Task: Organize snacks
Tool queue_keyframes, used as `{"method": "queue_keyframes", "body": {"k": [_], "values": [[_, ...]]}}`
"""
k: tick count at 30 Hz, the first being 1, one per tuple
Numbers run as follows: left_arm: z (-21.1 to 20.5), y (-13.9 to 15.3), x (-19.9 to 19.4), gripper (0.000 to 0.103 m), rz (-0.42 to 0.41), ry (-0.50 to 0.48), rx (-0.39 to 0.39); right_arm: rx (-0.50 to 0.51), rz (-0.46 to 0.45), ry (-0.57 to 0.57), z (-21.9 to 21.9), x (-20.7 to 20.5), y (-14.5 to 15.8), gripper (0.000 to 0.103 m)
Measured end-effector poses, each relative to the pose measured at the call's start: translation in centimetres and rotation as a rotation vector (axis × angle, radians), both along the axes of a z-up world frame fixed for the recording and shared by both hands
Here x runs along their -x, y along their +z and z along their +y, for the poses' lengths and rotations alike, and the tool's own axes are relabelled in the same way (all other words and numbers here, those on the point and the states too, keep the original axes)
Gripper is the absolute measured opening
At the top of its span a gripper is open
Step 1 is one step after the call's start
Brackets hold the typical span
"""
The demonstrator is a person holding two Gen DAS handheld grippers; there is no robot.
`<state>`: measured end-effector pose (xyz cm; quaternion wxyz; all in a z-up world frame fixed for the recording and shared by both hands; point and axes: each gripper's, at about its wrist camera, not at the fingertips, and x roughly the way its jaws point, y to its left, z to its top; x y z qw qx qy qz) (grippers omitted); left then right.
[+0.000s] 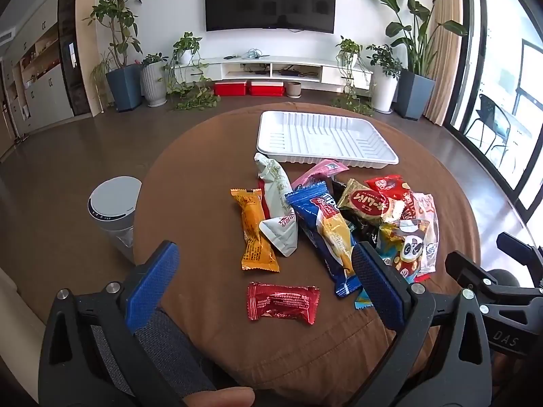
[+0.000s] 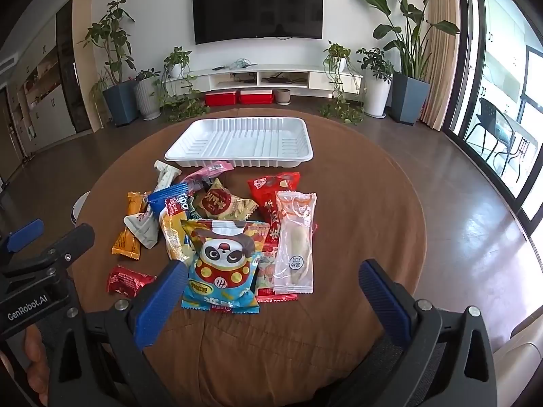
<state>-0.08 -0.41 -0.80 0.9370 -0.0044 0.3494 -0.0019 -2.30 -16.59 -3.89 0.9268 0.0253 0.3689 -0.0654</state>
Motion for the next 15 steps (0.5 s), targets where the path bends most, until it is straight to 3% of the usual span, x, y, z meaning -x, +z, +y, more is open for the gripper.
{"method": "queue_keyframes", "body": {"k": [15], "values": [[-0.02, -0.22, -0.15, 0.103, 0.006, -0.002, 0.002, 0.001, 0.005, 0.000, 0.03, 0.00, -0.13, 0.103]]}}
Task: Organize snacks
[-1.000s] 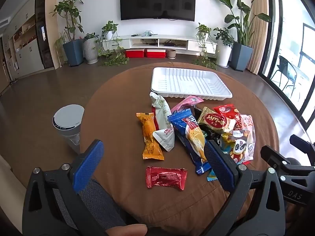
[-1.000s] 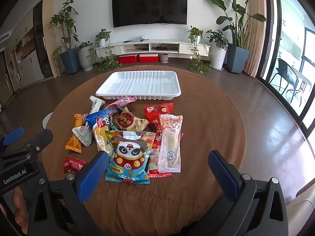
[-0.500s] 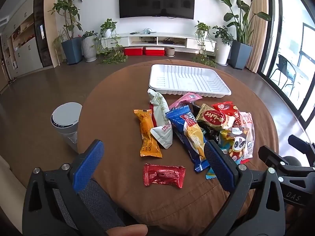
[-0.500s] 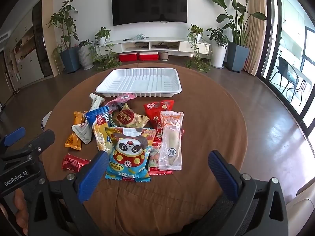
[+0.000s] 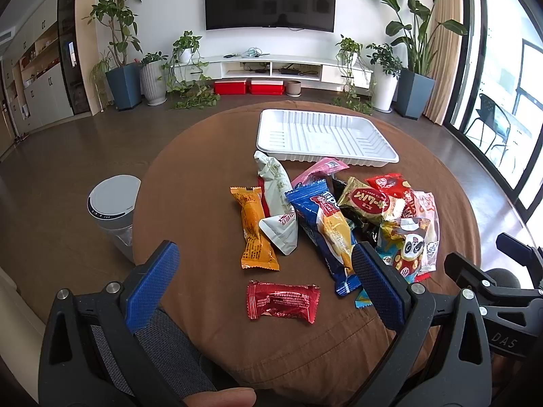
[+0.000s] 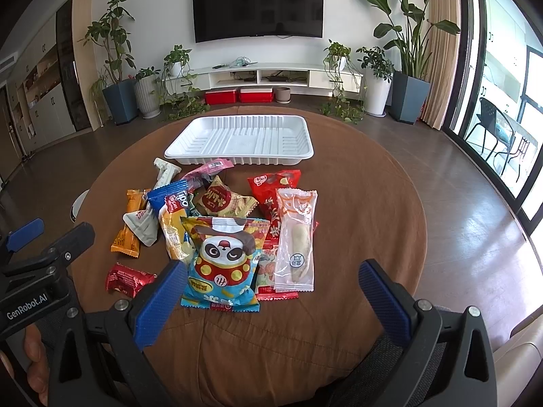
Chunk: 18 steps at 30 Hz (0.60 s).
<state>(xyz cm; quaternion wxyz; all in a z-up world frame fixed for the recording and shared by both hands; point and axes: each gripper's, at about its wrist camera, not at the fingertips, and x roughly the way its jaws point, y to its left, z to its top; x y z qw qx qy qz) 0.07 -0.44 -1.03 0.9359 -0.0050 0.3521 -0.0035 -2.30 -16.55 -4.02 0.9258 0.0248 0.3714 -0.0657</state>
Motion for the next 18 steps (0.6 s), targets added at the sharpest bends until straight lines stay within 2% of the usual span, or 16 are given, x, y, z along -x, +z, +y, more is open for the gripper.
{"method": "queue_keyframes", "body": {"k": [18], "values": [[0.03, -0.13, 0.01, 0.103, 0.001, 0.000, 0.001, 0.002, 0.006, 0.001, 0.24, 0.05, -0.43, 0.103]]}}
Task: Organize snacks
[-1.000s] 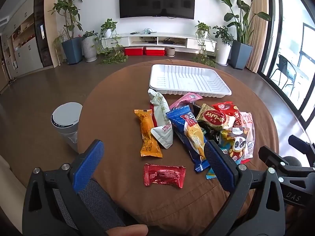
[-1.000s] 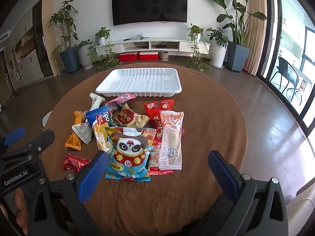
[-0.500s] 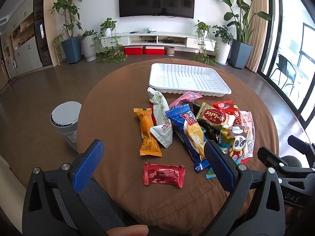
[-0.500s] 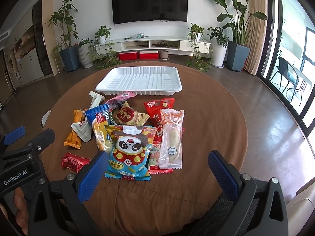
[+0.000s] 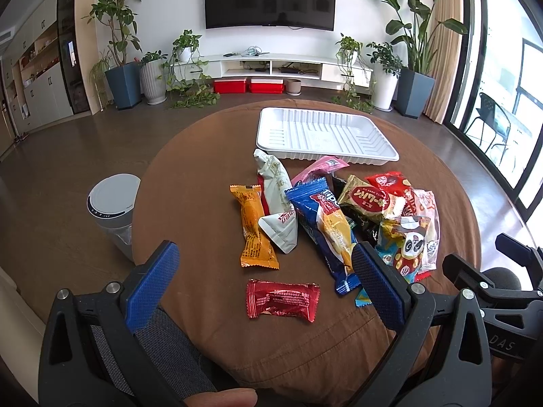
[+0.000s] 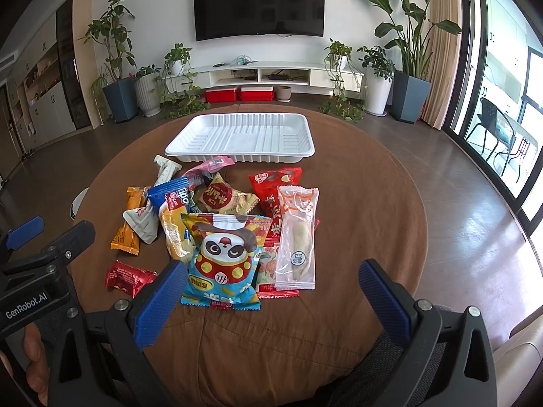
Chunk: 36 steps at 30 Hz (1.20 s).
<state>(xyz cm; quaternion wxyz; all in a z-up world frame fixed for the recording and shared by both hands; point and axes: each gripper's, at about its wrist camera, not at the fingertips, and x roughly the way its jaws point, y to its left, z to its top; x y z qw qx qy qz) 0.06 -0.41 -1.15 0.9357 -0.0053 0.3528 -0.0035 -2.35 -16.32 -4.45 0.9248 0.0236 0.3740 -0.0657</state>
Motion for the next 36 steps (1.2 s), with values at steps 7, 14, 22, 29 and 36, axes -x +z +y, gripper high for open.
{"method": "queue_keyframes", "body": {"k": [7, 14, 22, 29, 36], "values": [[0.0, -0.1, 0.0, 0.103, 0.002, 0.000, 0.000, 0.001, 0.002, 0.001, 0.1, 0.0, -0.2, 0.103], [0.0, -0.1, 0.0, 0.103, 0.003, 0.000, 0.000, 0.001, 0.003, 0.000, 0.1, 0.0, -0.2, 0.103], [0.0, -0.4, 0.0, 0.103, 0.005, 0.000, 0.000, 0.001, 0.004, 0.001, 0.1, 0.0, -0.2, 0.103], [-0.1, -0.5, 0.1, 0.103, 0.006, 0.001, 0.000, 0.001, 0.005, 0.001, 0.1, 0.0, -0.2, 0.103], [0.0, -1.2, 0.2, 0.103, 0.013, 0.003, -0.001, 0.001, 0.007, 0.000, 0.1, 0.0, -0.2, 0.103]]}}
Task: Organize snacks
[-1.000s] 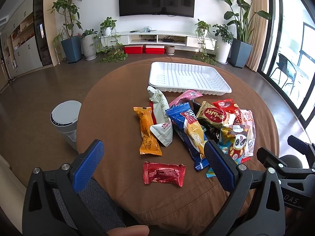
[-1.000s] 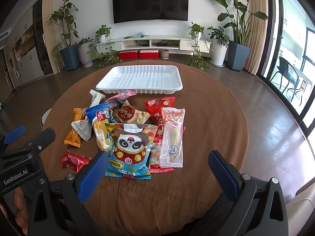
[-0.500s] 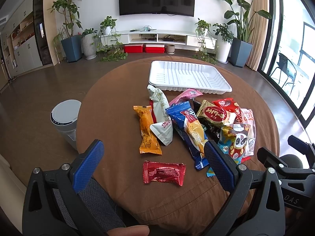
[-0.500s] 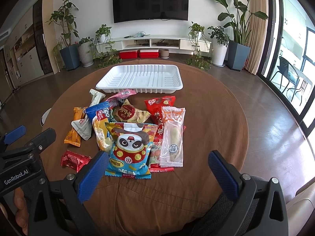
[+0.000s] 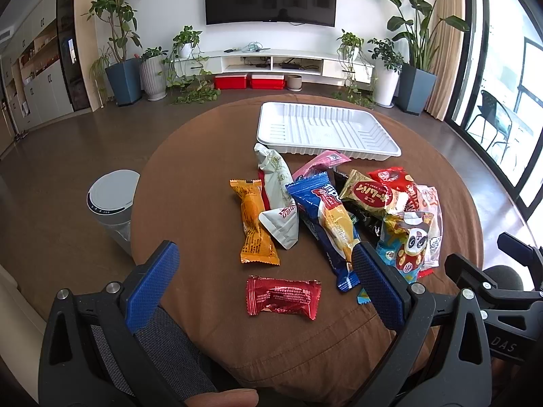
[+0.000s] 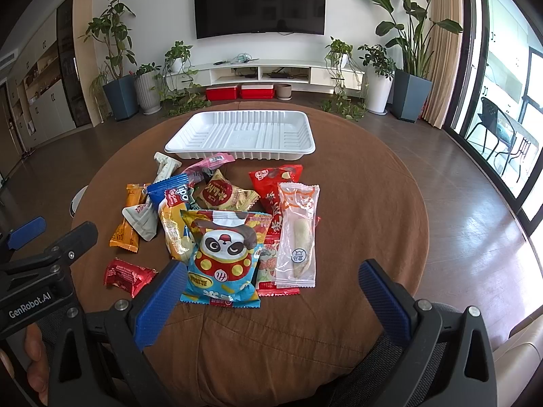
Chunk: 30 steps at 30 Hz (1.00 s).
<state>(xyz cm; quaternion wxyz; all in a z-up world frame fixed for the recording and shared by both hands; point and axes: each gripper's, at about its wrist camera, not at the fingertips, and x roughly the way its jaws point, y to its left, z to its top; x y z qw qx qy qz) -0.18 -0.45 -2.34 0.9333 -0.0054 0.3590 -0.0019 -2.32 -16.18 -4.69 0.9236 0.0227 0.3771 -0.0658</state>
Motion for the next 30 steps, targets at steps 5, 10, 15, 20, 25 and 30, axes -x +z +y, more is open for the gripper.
{"method": "queue_keyframes", "body": {"k": [5, 10, 15, 20, 25, 30], "values": [[0.1, -0.1, -0.2, 0.103, 0.007, 0.003, 0.000, 0.000, 0.001, 0.000, 0.0, 0.0, 0.0, 0.103], [0.2, -0.2, -0.4, 0.103, 0.013, 0.004, 0.000, 0.001, 0.001, 0.000, 0.0, 0.0, -0.1, 0.103], [0.2, -0.2, -0.4, 0.103, 0.015, 0.006, 0.000, 0.001, 0.003, 0.001, 0.0, 0.0, -0.1, 0.103], [0.3, -0.4, -0.7, 0.103, 0.021, 0.013, -0.013, -0.006, 0.009, -0.001, 0.0, 0.0, -0.4, 0.103], [0.1, -0.3, -0.9, 0.103, 0.021, 0.013, -0.027, -0.002, 0.016, -0.007, 0.0, 0.3, -0.9, 0.103], [0.6, -0.5, -1.0, 0.103, 0.021, -0.008, 0.035, -0.018, 0.010, -0.007, -0.7, 0.4, -0.9, 0.103]]}}
